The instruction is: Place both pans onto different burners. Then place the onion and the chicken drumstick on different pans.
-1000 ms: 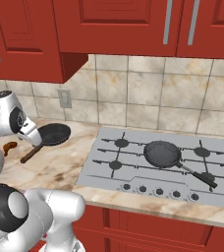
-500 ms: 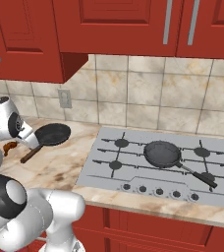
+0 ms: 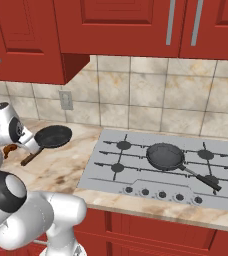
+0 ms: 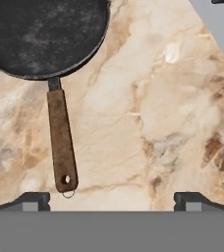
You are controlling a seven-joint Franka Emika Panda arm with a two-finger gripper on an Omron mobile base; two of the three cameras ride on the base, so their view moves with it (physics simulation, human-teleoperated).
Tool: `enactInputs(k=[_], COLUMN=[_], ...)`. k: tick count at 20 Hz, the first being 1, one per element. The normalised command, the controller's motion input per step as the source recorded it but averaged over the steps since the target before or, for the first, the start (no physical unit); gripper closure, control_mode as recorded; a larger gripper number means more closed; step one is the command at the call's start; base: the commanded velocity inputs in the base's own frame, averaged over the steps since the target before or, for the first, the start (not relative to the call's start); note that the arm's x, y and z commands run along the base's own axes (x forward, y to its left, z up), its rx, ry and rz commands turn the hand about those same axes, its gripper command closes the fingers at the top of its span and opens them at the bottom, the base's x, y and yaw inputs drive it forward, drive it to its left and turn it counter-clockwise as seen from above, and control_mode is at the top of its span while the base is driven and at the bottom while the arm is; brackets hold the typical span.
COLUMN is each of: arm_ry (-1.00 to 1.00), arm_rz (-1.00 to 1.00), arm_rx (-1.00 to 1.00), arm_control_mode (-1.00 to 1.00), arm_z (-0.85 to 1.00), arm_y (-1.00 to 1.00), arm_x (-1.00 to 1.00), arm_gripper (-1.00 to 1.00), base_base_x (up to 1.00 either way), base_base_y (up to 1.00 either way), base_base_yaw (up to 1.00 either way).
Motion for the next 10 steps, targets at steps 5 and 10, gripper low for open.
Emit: enactInputs(k=[5,10], arm_ry=[0.00,0.00], arm_rz=[-0.05,-0.04], arm_rx=[-0.03,-0.04], arm_control_mode=[-1.00,-1.00], arm_z=[-0.17,-0.11], arm_y=[0.03,0.08], arm_x=[0.13,0.23], arm_gripper=[-1.00,-1.00], base_base_x=[0.00,0.00], base_base_y=[0.00,0.00], base_base_yaw=[0.00,0.00])
